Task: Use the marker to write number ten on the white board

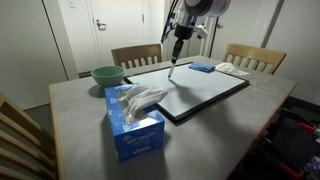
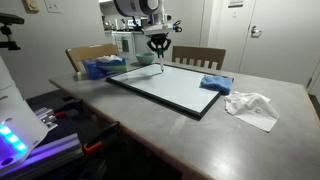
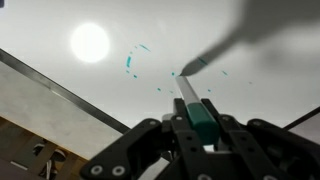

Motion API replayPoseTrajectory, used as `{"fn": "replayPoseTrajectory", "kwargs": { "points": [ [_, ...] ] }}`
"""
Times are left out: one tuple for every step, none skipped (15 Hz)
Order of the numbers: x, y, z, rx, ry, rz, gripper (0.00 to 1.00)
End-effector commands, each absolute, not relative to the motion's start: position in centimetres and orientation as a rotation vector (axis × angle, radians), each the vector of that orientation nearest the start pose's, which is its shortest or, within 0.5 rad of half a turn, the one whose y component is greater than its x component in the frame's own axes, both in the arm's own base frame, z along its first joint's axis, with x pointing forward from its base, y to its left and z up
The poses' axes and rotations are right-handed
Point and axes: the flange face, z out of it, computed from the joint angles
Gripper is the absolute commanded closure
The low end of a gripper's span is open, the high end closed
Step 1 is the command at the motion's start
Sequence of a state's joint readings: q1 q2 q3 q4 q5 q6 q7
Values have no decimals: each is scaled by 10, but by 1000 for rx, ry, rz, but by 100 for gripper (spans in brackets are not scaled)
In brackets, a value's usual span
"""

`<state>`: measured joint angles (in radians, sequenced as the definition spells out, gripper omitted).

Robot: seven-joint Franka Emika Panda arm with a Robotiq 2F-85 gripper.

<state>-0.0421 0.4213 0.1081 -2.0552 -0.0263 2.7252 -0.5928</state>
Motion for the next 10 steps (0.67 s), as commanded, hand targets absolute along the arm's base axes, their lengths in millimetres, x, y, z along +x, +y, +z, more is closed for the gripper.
{"fn": "replayPoseTrajectory", "kwargs": {
  "points": [
    [622,37,253,-2987,-1008,-416,95],
    [622,37,251,-2986,-1004,-413,95],
    [622,37,250,-2988,-996,-408,95],
    [622,37,248,-2986,-992,-406,95],
    [622,37,247,-2988,-988,-404,95],
    [621,37,246,-2987,-982,-400,95],
    [621,37,245,-2988,-977,-397,95],
    [620,38,244,-2986,-973,-392,95],
    [620,38,244,-2986,-968,-371,95],
    [619,38,244,-2990,-969,-349,95]
  ]
}}
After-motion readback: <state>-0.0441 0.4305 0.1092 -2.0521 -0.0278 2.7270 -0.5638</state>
